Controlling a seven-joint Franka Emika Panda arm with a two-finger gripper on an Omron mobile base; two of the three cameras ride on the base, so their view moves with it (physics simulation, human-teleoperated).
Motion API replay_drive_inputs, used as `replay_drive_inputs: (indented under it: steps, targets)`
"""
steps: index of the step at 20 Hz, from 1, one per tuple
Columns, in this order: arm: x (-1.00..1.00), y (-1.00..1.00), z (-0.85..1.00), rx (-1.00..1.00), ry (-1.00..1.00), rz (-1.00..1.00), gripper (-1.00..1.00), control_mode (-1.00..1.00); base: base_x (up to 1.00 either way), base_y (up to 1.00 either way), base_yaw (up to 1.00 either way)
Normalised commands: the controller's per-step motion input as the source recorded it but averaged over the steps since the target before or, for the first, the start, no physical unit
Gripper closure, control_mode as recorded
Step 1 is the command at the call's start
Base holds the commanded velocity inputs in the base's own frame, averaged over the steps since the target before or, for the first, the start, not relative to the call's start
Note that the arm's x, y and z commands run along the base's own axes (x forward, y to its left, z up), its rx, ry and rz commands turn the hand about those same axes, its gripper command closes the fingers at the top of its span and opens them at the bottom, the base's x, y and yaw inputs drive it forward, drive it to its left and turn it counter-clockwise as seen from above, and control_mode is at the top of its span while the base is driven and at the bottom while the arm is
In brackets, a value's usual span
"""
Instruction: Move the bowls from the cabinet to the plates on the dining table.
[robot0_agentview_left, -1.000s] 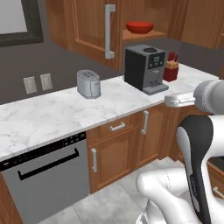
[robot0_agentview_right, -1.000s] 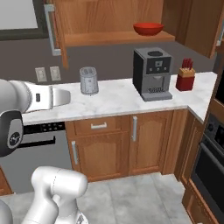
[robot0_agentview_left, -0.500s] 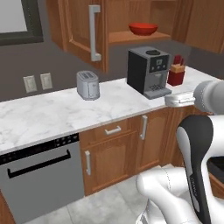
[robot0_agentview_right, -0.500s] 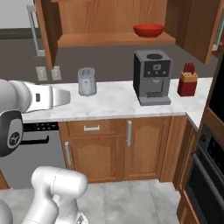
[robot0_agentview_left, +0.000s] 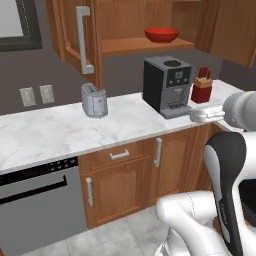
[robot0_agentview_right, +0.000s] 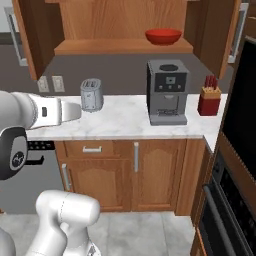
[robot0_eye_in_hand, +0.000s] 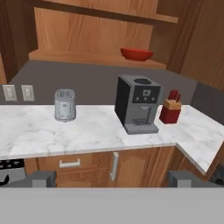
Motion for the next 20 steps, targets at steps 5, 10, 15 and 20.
replay_drive_inputs:
  steps: [5,10,15,20]
  targets:
    - [0.0,0.0,0.0,0.0,0.0,0.0,-1.0,1.0,0.76,-0.06,0.13]
    - [0.0,0.0,0.0,0.0,0.0,0.0,-1.0,1.0,0.65,-0.2,0.09]
    - [0.0,0.0,0.0,0.0,0.0,0.0,-1.0,1.0,0.52,-0.46,0.1]
    - [0.0,0.0,0.0,0.0,0.0,0.0,-1.0,1.0,0.53,-0.39,0.11]
